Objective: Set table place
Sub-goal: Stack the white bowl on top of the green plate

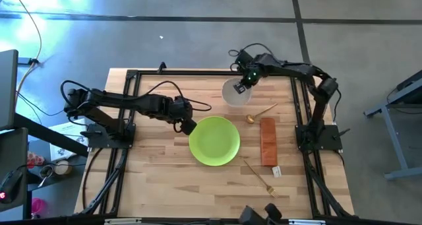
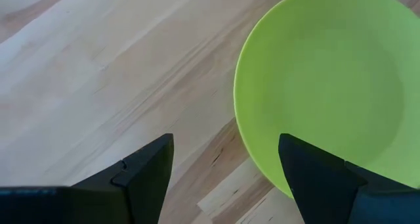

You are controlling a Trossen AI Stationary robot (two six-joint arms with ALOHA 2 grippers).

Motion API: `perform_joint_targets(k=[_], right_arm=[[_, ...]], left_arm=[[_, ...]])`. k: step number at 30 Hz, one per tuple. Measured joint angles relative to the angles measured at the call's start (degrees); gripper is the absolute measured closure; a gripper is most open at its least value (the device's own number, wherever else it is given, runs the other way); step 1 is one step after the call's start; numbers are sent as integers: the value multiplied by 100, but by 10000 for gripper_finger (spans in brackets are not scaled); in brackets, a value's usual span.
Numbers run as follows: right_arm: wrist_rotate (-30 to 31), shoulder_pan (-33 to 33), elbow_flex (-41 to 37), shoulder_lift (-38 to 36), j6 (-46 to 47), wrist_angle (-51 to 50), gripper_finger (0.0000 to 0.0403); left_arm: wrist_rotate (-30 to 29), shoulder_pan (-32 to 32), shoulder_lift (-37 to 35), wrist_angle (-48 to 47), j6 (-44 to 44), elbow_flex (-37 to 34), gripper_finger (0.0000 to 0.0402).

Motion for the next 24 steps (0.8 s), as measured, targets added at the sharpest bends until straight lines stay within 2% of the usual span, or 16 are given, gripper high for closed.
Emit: perform_joint_targets(k=[3,7,11,14,18,24], right_arm=[[82,394,780,-348,31,-717,400],[126,1276,1681,-710,361,-1324,401],[349,2281,2159,-827,922,-1590,402],[460,2940,2046,-802,1477,-1550,402],[463,3575,1382,-630,2284,-1243,402],[-75,3802,199,-308,3096,89,403]], left_arm=[[-4,0,-109,-138,22,0,135],[-132,0,-353,-459,24,0,135],[-288,0,-724,-787,28,0,135],[-385,0,-1022,-1069,19,0,135],[-444,-1,-1359,-1354,16,0,135],[-530,-4,-1674,-1683,61,0,135]])
